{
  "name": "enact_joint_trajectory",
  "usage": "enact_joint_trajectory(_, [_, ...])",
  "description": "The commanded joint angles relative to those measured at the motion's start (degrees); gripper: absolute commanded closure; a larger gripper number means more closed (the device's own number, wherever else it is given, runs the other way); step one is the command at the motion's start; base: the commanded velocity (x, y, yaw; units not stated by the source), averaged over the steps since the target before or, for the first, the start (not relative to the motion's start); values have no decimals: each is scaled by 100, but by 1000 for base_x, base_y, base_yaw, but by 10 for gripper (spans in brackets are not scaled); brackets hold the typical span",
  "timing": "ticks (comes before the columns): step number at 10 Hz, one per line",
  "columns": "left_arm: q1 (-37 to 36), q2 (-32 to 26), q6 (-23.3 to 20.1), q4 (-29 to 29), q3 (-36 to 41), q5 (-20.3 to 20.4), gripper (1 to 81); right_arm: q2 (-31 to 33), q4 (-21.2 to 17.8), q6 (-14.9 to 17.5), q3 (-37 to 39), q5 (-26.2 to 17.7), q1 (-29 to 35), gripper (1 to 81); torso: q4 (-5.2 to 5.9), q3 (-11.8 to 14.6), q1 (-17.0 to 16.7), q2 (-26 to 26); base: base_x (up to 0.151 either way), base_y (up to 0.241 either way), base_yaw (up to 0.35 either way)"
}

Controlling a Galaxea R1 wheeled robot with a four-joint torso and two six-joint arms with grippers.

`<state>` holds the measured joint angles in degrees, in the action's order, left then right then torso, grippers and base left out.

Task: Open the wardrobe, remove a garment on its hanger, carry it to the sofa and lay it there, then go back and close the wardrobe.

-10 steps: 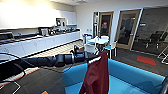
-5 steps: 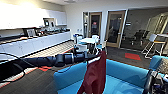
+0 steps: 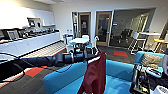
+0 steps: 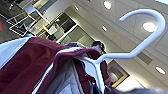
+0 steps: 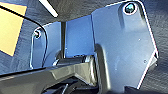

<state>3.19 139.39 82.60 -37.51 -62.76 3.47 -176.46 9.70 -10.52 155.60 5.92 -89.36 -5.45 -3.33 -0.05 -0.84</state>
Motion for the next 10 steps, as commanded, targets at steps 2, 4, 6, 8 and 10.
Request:
enact_joint_trajectory(2, [-1079,-33,-69,-116,88,505,811,-50,40,15,-40,-276,247,10,0,0,5,0,0,0,-284])
enact_joint_trajectory(4, [-1071,-33,-69,-116,88,505,811,-50,40,15,-40,-276,247,10,0,0,5,0,0,0,-278])
enact_joint_trajectory(6, [-1079,-24,-69,-99,79,461,811,-50,40,15,-40,-276,247,10,0,0,5,0,0,0,-174])
enact_joint_trajectory(8, [-1062,-24,-69,-116,88,470,811,-50,40,15,-40,-276,247,10,0,0,5,0,0,0,0])
enact_joint_trajectory(10, [-1062,-42,-69,-125,97,470,811,-50,40,15,-40,-276,256,10,0,0,5,0,0,0,0])
